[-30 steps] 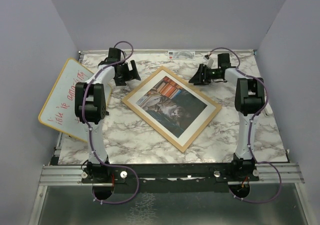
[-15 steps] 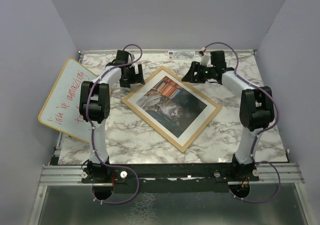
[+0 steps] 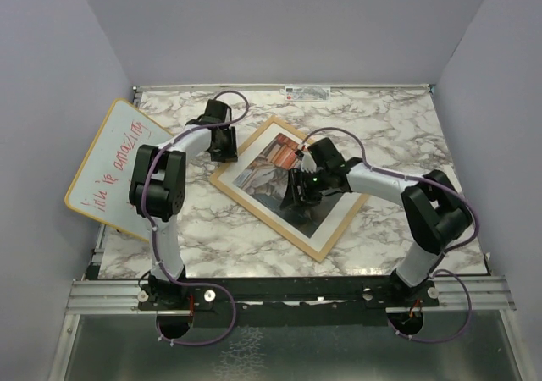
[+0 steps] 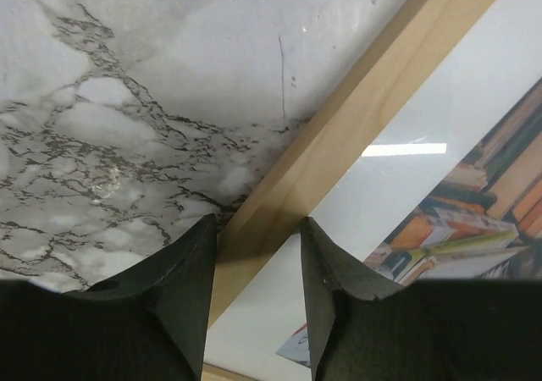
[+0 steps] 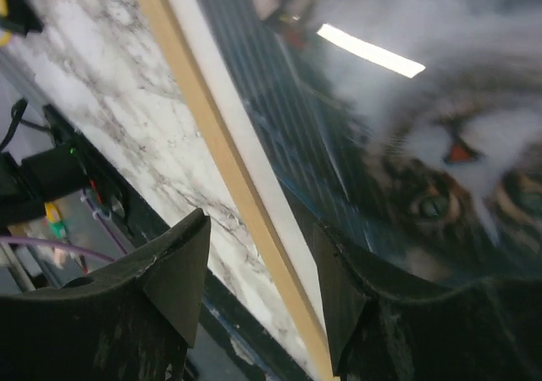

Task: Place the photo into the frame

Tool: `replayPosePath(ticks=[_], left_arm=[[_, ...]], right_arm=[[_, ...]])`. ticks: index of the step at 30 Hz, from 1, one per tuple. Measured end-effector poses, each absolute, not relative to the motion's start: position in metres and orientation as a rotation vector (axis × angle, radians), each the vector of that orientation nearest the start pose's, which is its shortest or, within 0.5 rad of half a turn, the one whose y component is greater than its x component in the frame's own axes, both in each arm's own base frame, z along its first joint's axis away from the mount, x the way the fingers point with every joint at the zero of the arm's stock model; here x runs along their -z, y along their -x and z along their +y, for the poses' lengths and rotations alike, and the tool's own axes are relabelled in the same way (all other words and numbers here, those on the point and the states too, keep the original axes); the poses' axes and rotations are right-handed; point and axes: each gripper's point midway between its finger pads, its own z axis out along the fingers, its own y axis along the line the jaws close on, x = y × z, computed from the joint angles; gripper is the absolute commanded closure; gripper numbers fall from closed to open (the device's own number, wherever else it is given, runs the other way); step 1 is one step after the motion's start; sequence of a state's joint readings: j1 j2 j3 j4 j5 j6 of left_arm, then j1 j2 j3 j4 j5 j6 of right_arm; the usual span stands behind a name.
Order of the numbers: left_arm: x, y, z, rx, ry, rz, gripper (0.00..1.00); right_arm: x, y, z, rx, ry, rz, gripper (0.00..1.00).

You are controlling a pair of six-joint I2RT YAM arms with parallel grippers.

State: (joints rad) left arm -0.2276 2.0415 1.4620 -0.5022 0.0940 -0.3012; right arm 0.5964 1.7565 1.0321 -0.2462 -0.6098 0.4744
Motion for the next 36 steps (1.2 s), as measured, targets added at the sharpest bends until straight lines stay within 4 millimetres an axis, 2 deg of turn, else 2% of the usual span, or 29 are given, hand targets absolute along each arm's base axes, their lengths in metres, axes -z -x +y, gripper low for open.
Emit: replayPosePath(ticks=[3, 8, 10, 13, 15, 17, 19, 23, 25, 27, 28, 30, 33, 36], left_arm=[[-0.027, -0.426, -0.13, 0.285, 0.086, 2.686, 0.72], [-0.026, -0.405, -0.131, 0.293, 0.119, 2.706, 0.77], [-0.026, -0.398, -0.131, 0.303, 0.16, 2.71, 0.79], [-0.025, -0.385, -0.13, 0.321, 0.217, 2.718, 0.83], [-0.025, -0.375, -0.13, 0.337, 0.245, 2.723, 0.86], [-0.025, -0.359, -0.13, 0.365, 0.277, 2.734, 0.91], [-0.024, -0.345, -0.13, 0.388, 0.301, 2.747, 0.94], [-0.024, -0.312, -0.134, 0.474, 0.355, 2.771, 0.94], [-0.024, -0.295, -0.139, 0.539, 0.381, 2.791, 0.87], [-0.024, -0.28, -0.144, 0.601, 0.4, 2.812, 0.67], [-0.025, -0.275, -0.147, 0.633, 0.407, 2.819, 0.62], [-0.024, -0.262, -0.146, 0.645, 0.42, 2.84, 0.59], [-0.027, -0.255, -0.138, 0.572, 0.435, 2.869, 0.53], [-0.039, -0.266, -0.128, 0.469, 0.425, 2.857, 0.48]], right_arm=[[-0.067, -0.251, 0.288, -0.981, 0.226, 2.743, 0.43], [-0.089, -0.289, 0.243, -0.579, -0.206, 2.708, 0.41], [-0.09, -0.302, 0.215, -0.431, -0.399, 2.68, 0.41], [-0.08, -0.309, 0.162, -0.227, -0.657, 2.645, 0.4], [-0.073, -0.307, 0.132, -0.127, -0.777, 2.623, 0.4], [-0.071, -0.305, 0.115, -0.081, -0.829, 2.614, 0.41], [-0.074, -0.305, 0.118, -0.116, -0.816, 2.616, 0.41], [-0.074, -0.303, 0.144, -0.307, -0.758, 2.646, 0.4], [-0.069, -0.294, 0.157, -0.412, -0.741, 2.683, 0.39], [-0.063, -0.28, 0.171, -0.546, -0.713, 2.727, 0.39], [-0.061, -0.271, 0.178, -0.619, -0.689, 2.752, 0.38], [-0.059, -0.249, 0.191, -0.767, -0.606, 2.8, 0.36], [-0.064, -0.219, 0.206, -0.955, -0.434, 2.842, 0.36], [-0.065, -0.19, 0.217, -1.073, -0.267, 2.889, 0.36]])
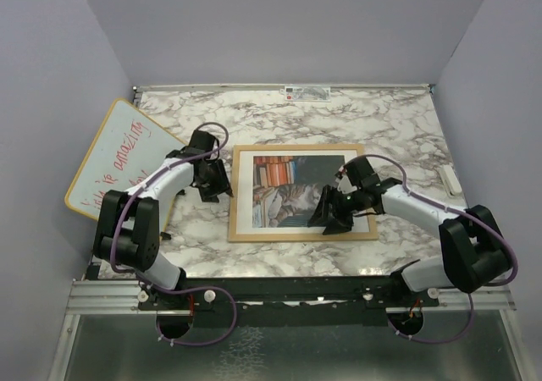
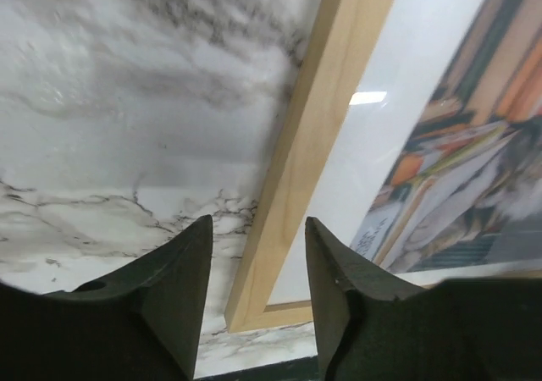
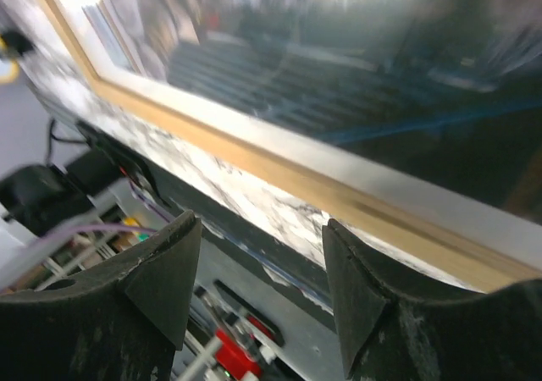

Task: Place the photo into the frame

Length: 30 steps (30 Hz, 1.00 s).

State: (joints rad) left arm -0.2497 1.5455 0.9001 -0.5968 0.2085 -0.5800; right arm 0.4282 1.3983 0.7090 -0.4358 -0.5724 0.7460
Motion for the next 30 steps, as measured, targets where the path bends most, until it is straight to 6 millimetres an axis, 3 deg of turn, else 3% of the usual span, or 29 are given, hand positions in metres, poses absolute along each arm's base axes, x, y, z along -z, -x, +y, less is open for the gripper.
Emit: replayPosePath(ticks=[4, 7, 12, 16, 21, 24, 26, 30], left_arm=[[-0.081, -0.314, -0.128, 0.427, 0.401, 2.727, 0.37], [-0.111, -0.351, -0.134, 0.441, 0.359, 2.629, 0.31], [-0.131, -0.418, -0.153, 0.464, 0.262, 2.542, 0.24], [-0.121, -0.477, -0.179, 0.513, 0.149, 2.505, 0.21], [-0.094, -0.532, -0.218, 0.59, -0.033, 2.457, 0.2], [-0.065, -0.549, -0.232, 0.614, -0.118, 2.461, 0.12], [-0.049, -0.549, -0.236, 0.612, -0.154, 2.471, 0.11], [-0.056, -0.557, -0.239, 0.611, -0.214, 2.421, 0.14]], right_arm=[[-0.052, -0.16, 0.219, -1.073, -0.157, 2.969, 0.34], [-0.039, -0.143, 0.209, -1.016, -0.175, 3.039, 0.32], [-0.028, -0.143, 0.198, -0.899, -0.211, 3.063, 0.3], [-0.024, -0.154, 0.194, -0.791, -0.268, 3.082, 0.29], [-0.024, -0.188, 0.189, -0.651, -0.281, 3.015, 0.28], [-0.023, -0.206, 0.181, -0.595, -0.302, 2.972, 0.28], [-0.024, -0.215, 0.177, -0.575, -0.306, 2.952, 0.28], [-0.024, -0.232, 0.17, -0.55, -0.311, 2.928, 0.28]])
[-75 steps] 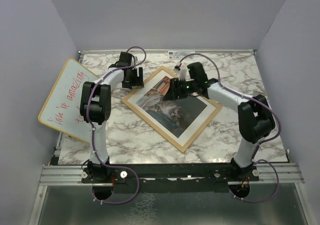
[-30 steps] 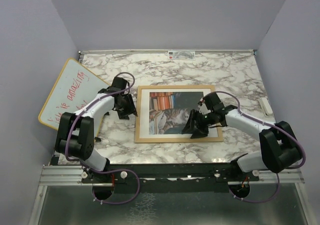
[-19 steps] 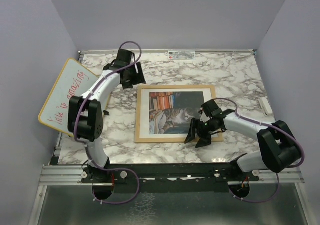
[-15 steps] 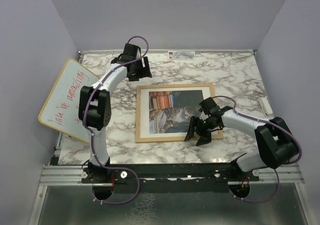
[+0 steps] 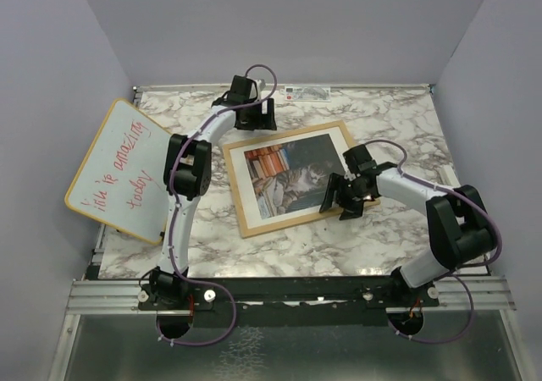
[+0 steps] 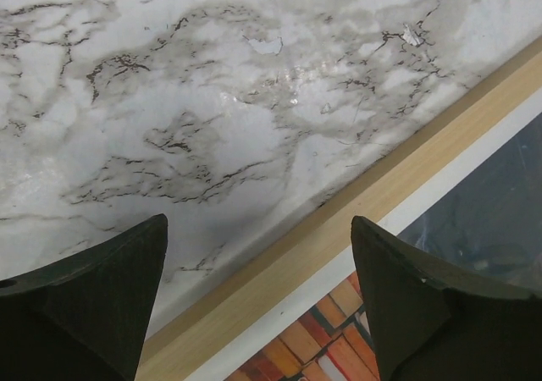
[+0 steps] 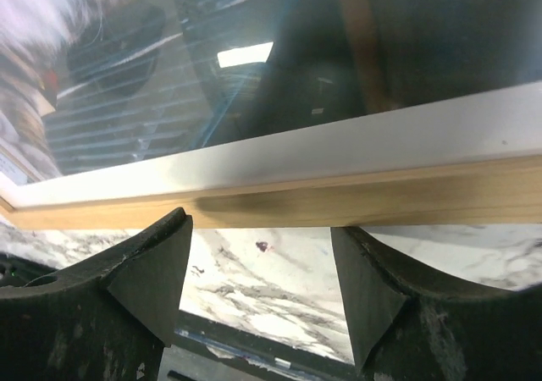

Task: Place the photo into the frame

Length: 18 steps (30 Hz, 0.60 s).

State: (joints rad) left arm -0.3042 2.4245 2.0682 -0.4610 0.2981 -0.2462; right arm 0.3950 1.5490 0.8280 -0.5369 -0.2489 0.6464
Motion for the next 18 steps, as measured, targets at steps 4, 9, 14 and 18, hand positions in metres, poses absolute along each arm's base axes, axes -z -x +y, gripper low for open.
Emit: replayPosePath(ticks=[4, 9, 14, 18], left_arm=[[-0.048, -0.552, -0.24, 0.631, -0.247, 2.43, 0.2], [-0.046, -0.52, -0.232, 0.649, -0.268, 2.45, 0.37], [-0.04, -0.476, -0.205, 0.624, -0.23, 2.517, 0.51], [-0.036, -0.439, -0.189, 0.595, -0.191, 2.575, 0.57]], right_arm=[[-0.025, -0.251, 0.157, -0.51, -0.34, 2.892, 0.28], [-0.025, -0.279, 0.143, -0.455, -0.388, 2.861, 0.29], [-0.025, -0.31, 0.127, -0.394, -0.45, 2.828, 0.29], [-0.025, -0.343, 0.118, -0.364, -0.492, 2.774, 0.3]])
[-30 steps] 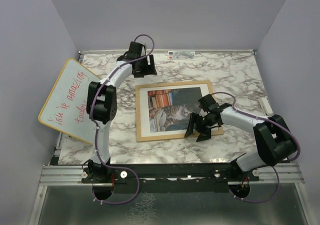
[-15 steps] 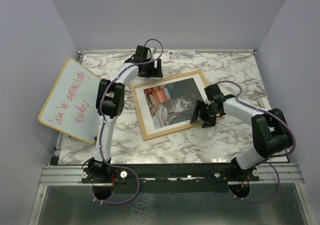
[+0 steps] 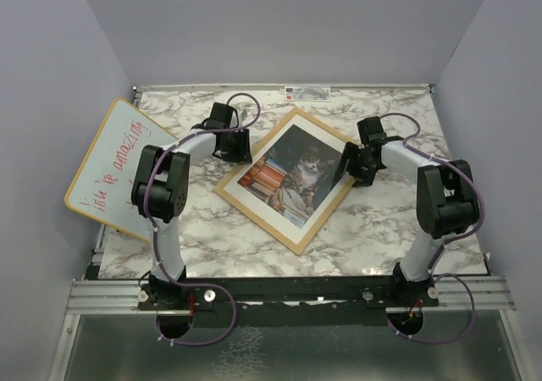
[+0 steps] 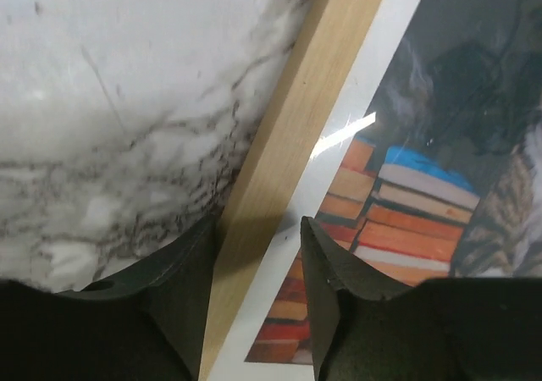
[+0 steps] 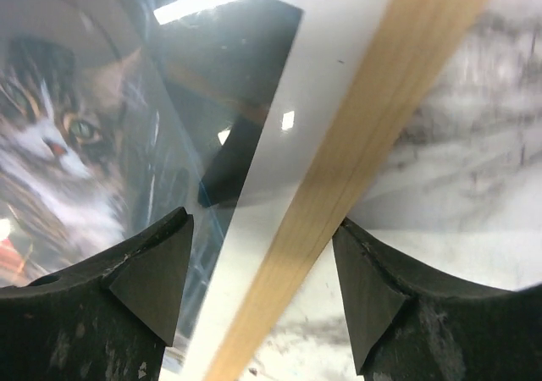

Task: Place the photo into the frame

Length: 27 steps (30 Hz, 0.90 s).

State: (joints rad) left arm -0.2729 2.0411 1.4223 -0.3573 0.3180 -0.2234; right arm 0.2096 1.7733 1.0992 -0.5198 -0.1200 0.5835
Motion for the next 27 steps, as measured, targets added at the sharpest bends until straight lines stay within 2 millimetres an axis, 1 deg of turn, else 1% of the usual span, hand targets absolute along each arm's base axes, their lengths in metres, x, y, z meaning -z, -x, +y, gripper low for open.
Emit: replayPosePath(ticks=[3, 5, 7, 9, 11, 13, 15, 18, 19, 20, 22, 23, 24, 25, 26, 27], left_arm=[[-0.033, -0.413, -0.18, 0.581, -0.177, 2.611, 0.57], [-0.032, -0.394, -0.174, 0.577, -0.175, 2.631, 0.57], [-0.031, -0.377, -0.17, 0.577, -0.173, 2.649, 0.57], [-0.031, -0.364, -0.168, 0.577, -0.177, 2.661, 0.54], [-0.031, -0.354, -0.168, 0.579, -0.182, 2.668, 0.46], [-0.032, -0.349, -0.169, 0.58, -0.187, 2.669, 0.33], [-0.036, -0.346, -0.17, 0.562, -0.179, 2.67, 0.19], [-0.042, -0.346, -0.161, 0.466, -0.149, 2.667, 0.06], [-0.046, -0.348, -0.156, 0.431, -0.136, 2.656, 0.02], [-0.051, -0.35, -0.15, 0.386, -0.118, 2.642, 0.01], [-0.071, -0.357, -0.139, 0.305, -0.08, 2.587, 0.01], [-0.083, -0.361, -0.135, 0.281, -0.064, 2.553, 0.01], [-0.093, -0.365, -0.132, 0.263, -0.049, 2.52, 0.01], [-0.109, -0.37, -0.128, 0.246, -0.028, 2.474, 0.01], [-0.122, -0.373, -0.126, 0.239, -0.013, 2.435, 0.01], [-0.136, -0.376, -0.125, 0.237, 0.002, 2.396, 0.01]], right_arm=[[-0.027, -0.373, 0.117, -0.359, -0.481, 2.719, 0.3], [-0.029, -0.392, 0.119, -0.376, -0.445, 2.672, 0.3], [-0.031, -0.409, 0.122, -0.411, -0.406, 2.624, 0.3], [-0.033, -0.422, 0.126, -0.452, -0.38, 2.591, 0.3], [-0.035, -0.433, 0.128, -0.495, -0.368, 2.561, 0.3], [-0.037, -0.438, 0.127, -0.514, -0.37, 2.547, 0.3], [-0.038, -0.44, 0.123, -0.502, -0.384, 2.542, 0.29], [-0.048, -0.443, 0.111, -0.432, -0.429, 2.515, 0.28], [-0.055, -0.442, 0.105, -0.4, -0.445, 2.496, 0.27], [-0.066, -0.441, 0.099, -0.367, -0.464, 2.47, 0.27], [-0.096, -0.436, 0.085, -0.301, -0.501, 2.391, 0.25], [-0.115, -0.432, 0.078, -0.276, -0.519, 2.338, 0.21], [-0.135, -0.428, 0.07, -0.253, -0.536, 2.278, 0.12], [-0.156, -0.423, 0.063, -0.236, -0.555, 2.216, 0.04], [-0.175, -0.416, 0.056, -0.221, -0.572, 2.157, 0.01], [-0.194, -0.408, 0.05, -0.213, -0.583, 2.096, 0.0]])
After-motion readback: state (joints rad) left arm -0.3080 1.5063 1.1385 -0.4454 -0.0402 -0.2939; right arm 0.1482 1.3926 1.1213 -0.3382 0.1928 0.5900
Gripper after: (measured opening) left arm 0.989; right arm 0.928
